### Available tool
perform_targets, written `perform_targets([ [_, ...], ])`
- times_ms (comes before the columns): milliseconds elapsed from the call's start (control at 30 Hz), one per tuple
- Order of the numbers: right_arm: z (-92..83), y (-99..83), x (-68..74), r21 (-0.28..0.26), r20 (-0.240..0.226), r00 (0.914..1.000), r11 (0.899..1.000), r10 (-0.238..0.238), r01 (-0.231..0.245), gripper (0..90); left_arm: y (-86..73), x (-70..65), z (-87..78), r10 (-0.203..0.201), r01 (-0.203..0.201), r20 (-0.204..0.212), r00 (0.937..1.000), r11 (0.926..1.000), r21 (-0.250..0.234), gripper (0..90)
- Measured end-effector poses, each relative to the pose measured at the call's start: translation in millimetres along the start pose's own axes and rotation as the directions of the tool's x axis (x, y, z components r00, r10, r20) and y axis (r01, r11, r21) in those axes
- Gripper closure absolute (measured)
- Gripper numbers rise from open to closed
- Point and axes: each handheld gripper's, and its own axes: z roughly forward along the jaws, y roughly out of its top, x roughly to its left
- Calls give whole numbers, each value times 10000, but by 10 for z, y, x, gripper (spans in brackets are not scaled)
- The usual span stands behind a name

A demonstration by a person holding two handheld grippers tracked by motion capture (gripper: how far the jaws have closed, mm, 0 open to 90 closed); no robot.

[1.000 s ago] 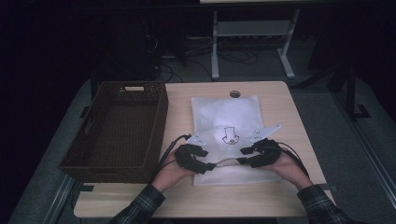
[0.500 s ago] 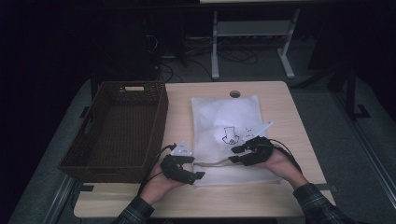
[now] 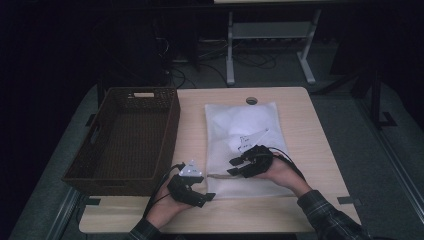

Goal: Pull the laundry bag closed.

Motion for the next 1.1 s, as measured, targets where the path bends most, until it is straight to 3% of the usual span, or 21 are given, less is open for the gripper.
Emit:
perform_targets([
  [533,448,201,57,786,-435,9969,9945,-660,692,589,-33,64,31,-263,271,-249,9993,9992,306,272],
  [767,507,124,40,1390,-270,9941,9844,-1055,1082,484,-39,67,30,-284,294,-278,9992,9989,365,272],
  [967,597,13,5,1984,-125,9900,9701,-1402,1399,482,-37,70,28,-334,345,-316,9989,9987,366,273],
  [1100,601,1,19,1936,-5,9892,9705,-1463,1436,530,-29,74,38,-409,420,-362,9985,9987,291,274],
])
